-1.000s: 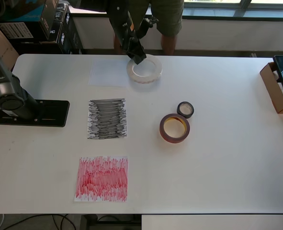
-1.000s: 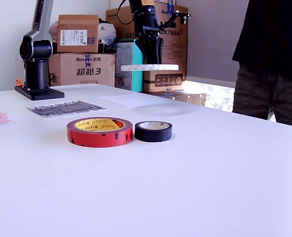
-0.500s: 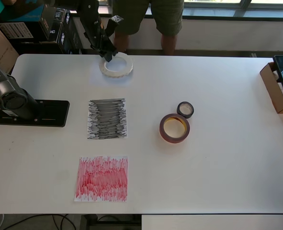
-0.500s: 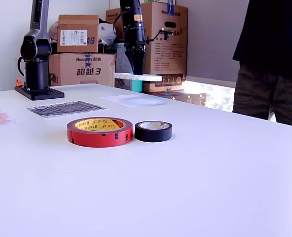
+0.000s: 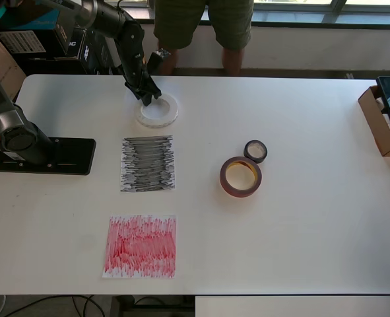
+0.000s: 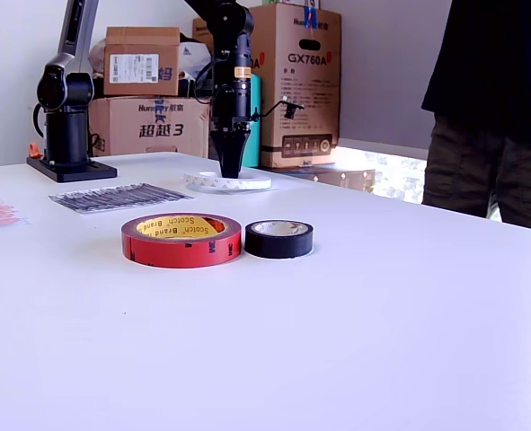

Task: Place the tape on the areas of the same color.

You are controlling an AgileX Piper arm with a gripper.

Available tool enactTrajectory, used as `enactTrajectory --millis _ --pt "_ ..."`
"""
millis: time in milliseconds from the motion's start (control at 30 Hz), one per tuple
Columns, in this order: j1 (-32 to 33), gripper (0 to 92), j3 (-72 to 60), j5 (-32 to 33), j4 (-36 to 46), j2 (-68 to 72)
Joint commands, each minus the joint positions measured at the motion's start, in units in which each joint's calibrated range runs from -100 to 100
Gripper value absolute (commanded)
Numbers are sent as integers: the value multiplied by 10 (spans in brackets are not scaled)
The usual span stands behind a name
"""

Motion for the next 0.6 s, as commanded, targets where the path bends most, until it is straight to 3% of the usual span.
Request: enactTrajectory --millis 0,567 --pt "5 136 -10 8 -9 1" --pt "27 143 -19 1 -9 4"
